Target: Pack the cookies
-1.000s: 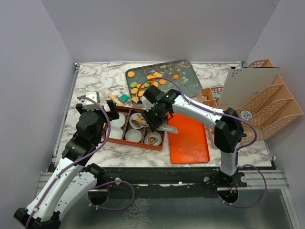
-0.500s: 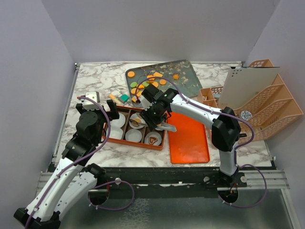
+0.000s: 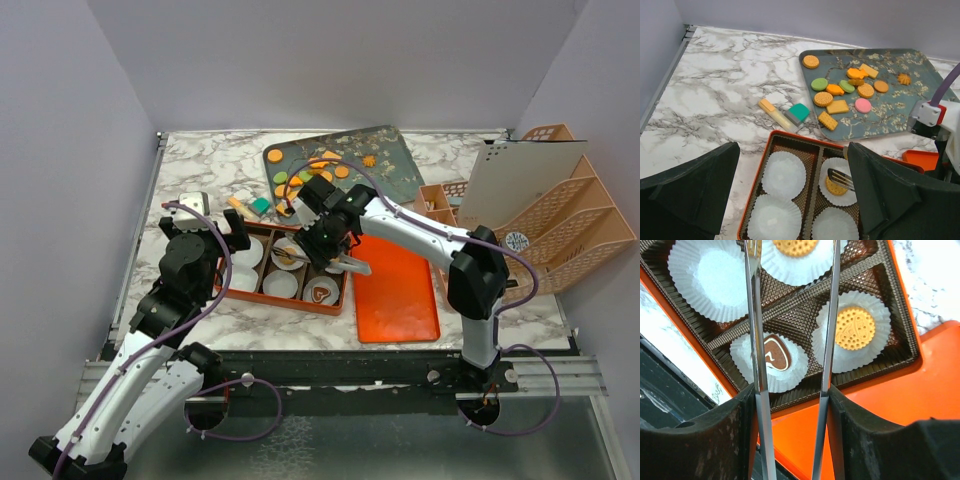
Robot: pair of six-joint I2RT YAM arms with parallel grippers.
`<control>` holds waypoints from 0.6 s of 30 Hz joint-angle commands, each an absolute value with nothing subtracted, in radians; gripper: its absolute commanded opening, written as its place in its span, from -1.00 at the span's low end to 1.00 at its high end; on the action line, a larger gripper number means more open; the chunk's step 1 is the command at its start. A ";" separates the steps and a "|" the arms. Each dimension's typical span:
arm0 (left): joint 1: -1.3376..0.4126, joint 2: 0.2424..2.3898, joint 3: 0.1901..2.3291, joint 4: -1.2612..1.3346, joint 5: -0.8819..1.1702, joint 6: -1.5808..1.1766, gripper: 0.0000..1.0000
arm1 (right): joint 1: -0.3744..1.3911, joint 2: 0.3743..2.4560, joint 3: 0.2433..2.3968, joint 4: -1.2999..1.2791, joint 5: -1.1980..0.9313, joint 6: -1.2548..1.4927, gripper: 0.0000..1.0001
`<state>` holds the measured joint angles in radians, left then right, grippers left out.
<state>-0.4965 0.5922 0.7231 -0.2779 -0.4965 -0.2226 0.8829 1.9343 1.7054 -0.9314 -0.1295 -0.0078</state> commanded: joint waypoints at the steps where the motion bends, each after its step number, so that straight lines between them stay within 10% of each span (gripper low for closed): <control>1: -0.489 0.545 0.706 -0.250 -0.432 -0.216 0.98 | 0.888 1.857 1.752 -0.895 -0.048 -0.003 0.08; 18: -0.489 0.336 0.621 -0.216 -0.471 -0.195 0.98 | 0.676 1.945 1.854 -0.904 0.051 0.110 0.19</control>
<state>-0.4965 0.3420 0.6380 -0.2268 -0.4538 -0.2157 0.7231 1.8996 1.8275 -0.9283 0.0380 0.0788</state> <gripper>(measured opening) 0.988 0.594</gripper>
